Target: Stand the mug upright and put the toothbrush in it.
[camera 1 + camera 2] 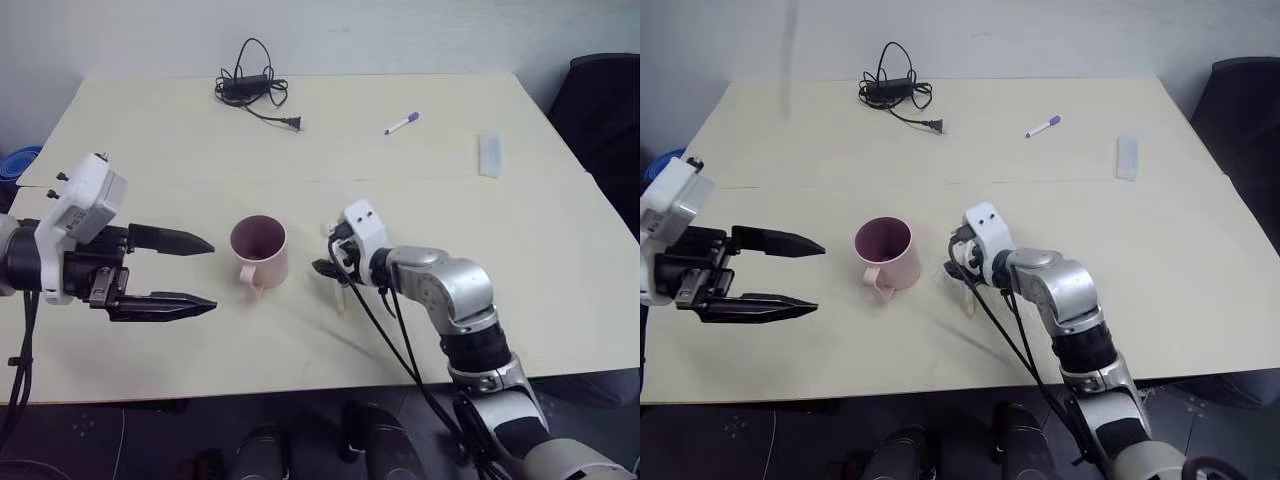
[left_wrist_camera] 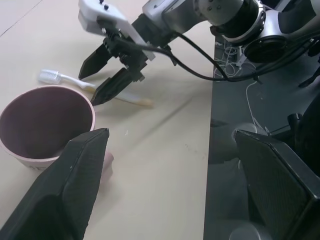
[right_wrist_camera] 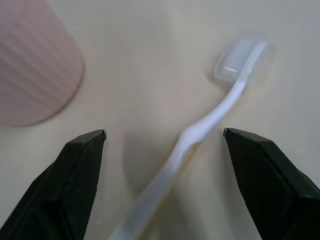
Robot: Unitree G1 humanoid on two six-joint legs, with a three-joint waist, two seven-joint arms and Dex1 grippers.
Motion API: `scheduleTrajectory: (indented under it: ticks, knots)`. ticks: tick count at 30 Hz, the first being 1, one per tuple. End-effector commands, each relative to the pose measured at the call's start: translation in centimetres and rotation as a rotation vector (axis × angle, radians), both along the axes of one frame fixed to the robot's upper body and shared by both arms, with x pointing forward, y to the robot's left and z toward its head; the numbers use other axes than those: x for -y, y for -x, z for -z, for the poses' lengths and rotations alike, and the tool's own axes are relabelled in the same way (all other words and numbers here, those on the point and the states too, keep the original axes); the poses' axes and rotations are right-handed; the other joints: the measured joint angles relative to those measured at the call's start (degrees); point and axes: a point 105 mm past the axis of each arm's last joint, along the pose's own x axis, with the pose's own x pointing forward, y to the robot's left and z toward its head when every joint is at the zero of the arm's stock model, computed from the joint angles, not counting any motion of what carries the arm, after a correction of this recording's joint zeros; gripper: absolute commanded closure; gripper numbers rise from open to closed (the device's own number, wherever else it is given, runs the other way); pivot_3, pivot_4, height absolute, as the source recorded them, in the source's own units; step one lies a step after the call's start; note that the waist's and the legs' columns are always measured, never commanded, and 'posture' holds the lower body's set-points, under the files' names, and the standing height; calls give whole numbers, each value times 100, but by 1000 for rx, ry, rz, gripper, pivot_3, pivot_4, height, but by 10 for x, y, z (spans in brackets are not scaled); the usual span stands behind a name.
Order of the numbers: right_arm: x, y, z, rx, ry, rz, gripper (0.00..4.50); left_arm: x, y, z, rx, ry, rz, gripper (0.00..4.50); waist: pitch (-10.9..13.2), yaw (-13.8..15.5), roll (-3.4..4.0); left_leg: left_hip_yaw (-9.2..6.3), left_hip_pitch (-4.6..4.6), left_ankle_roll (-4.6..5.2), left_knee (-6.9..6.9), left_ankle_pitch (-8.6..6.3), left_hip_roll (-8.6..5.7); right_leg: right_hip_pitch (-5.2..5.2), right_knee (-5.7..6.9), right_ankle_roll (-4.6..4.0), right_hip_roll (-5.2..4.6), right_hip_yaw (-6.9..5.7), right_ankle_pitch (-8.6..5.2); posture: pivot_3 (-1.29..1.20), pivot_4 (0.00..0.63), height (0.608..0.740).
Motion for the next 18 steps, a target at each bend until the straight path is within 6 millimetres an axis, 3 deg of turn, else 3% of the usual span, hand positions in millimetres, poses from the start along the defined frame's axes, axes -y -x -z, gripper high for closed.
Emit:
scheduleTrajectory:
  ticks: [1,11,14,18]
  knots:
    - [-3,4,19,-17,44,-32,1144,0,2,-10,51,-15,5,241,-1,-5,-2,0,1,0,0,0,0,1,0,0,1,0,0,0,150,740]
    - [-7,7,21,-18,26,-39,4350,-4,4,-13,49,-20,-12,241,-2,-18,-3,2,7,-4,0,0,5,2,2,0,10,5,0,0,150,740]
    - [-6,0,10,11,-14,-18,4365,-6,3,-13,49,-13,-33,241,-2,-17,-3,2,7,-4,0,0,5,2,2,0,10,5,0,0,150,740]
    - [-17,-19,-41,220,-183,1,4365,-17,2,-16,53,20,-127,241,0,-56,-1,5,7,-6,0,1,4,1,4,-1,14,8,0,0,150,740]
